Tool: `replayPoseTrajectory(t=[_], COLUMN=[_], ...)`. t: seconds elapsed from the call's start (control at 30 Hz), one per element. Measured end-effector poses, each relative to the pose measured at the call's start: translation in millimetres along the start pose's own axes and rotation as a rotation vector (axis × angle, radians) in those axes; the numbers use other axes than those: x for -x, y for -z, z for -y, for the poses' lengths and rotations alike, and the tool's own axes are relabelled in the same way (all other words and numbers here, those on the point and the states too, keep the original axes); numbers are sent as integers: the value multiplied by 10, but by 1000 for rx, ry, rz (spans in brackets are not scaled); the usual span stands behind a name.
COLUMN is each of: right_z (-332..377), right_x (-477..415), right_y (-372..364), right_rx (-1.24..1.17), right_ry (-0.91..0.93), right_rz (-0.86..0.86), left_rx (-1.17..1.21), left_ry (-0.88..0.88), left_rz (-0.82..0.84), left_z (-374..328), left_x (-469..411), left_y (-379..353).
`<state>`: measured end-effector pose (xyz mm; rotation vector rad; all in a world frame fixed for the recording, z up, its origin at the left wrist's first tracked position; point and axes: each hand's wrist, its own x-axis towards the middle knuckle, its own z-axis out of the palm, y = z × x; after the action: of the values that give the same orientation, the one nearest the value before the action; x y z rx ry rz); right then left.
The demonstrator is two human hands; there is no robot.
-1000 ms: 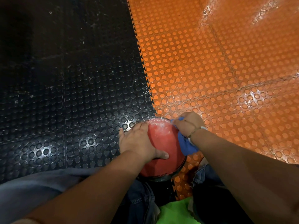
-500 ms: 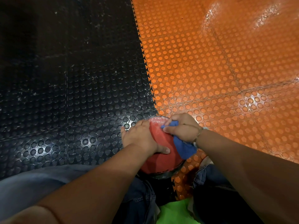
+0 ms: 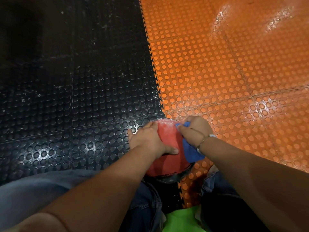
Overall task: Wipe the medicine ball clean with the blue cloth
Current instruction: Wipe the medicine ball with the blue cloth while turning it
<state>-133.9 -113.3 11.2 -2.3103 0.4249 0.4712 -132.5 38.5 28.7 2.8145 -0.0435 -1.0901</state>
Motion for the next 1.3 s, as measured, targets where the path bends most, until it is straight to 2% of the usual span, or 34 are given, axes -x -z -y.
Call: replayPoseTrajectory(t=[0.13,0.2,0.27,0.33,0.47,0.5,0.57,0.67,0.73,0.83,0.87,1.0,1.07,1.17,1.2,1.3], right_z=[191,194,114,64,108,73,-9,-65,29,151,153,2,-14,98,115,21], right_x=[71,20,-43,-32,33,11,-34,-28,47,129,108,-74,-56,99,111,-32], right_y=[-124,-76,18,42,-64,-57,18,50,-9,-154,-149,35,2,-156,-159,-1], right_rx=[75,8,-75,-62,-41,-67,-148,-8,70,154,162,41,88,224,231,109], right_ry=[184,118,-11,-53,196,201,81,-38,84,314,301,-4,17,254,279,69], right_rz=[152,170,103,64,268,271,173,17,30,137,132,74,50,63,82,95], left_rx=[-6,-24,-23,-23,-65,-104,-192,-236,-224,-187,-187,-191,-179,-161,-153,-142], left_ry=[6,8,8,6,-2,-23,-73,-96,-80,-56,-57,-99,-111,-108,-102,-96], left_rz=[25,36,27,10,23,30,43,45,42,37,34,7,-1,-12,-14,-1], left_z=[4,21,26,12,18,27,39,24,10,12,10,-25,-41,-34,-28,-21], left_x=[-36,-41,-34,-31,-42,-36,-21,-12,-16,-17,-5,62,67,48,45,59], left_y=[37,56,56,38,63,70,66,26,36,64,60,-25,-39,-21,-18,-32])
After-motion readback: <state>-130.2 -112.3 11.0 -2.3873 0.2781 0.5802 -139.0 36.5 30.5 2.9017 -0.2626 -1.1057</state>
